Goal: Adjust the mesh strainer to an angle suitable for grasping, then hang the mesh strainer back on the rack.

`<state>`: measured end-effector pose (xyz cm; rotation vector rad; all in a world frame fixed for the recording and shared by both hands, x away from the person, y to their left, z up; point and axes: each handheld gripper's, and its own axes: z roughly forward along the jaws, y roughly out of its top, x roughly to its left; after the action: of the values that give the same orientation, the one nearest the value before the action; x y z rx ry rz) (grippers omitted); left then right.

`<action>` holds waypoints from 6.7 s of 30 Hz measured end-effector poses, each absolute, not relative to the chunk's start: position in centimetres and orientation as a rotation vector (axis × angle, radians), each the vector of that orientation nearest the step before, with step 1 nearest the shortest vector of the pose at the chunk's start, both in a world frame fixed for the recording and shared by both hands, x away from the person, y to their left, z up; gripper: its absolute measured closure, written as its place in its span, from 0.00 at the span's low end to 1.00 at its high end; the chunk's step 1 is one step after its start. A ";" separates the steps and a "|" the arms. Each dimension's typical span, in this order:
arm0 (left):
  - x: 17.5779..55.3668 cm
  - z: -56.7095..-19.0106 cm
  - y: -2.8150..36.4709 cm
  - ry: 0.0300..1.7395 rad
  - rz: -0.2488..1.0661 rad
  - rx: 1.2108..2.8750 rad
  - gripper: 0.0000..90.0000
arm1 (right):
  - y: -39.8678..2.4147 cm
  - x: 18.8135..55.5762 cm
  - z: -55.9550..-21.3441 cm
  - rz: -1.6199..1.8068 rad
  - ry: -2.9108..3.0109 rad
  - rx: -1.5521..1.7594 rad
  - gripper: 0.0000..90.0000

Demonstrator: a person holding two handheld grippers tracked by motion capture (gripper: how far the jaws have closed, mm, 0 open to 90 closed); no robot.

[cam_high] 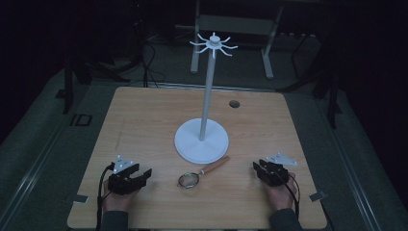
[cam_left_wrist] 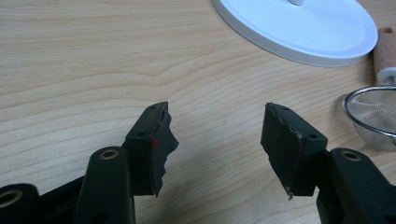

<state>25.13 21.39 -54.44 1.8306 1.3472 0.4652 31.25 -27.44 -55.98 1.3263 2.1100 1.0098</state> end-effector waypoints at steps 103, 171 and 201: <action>24.8 -54.1 20.8 1.266 0.503 1.840 0.48 | -18.4 31.9 -53.5 1.078 2.320 1.079 0.78; 29.4 -50.3 9.7 1.021 0.251 2.227 0.57 | -26.1 32.2 -53.7 1.027 2.157 1.270 0.58; 30.4 -51.2 6.5 0.950 0.063 2.503 0.63 | -26.4 32.1 -53.6 1.036 2.149 1.283 0.58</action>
<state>30.42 6.47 -51.24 2.5029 0.9504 0.0631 32.15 -26.42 -53.57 1.2831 2.1494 1.0356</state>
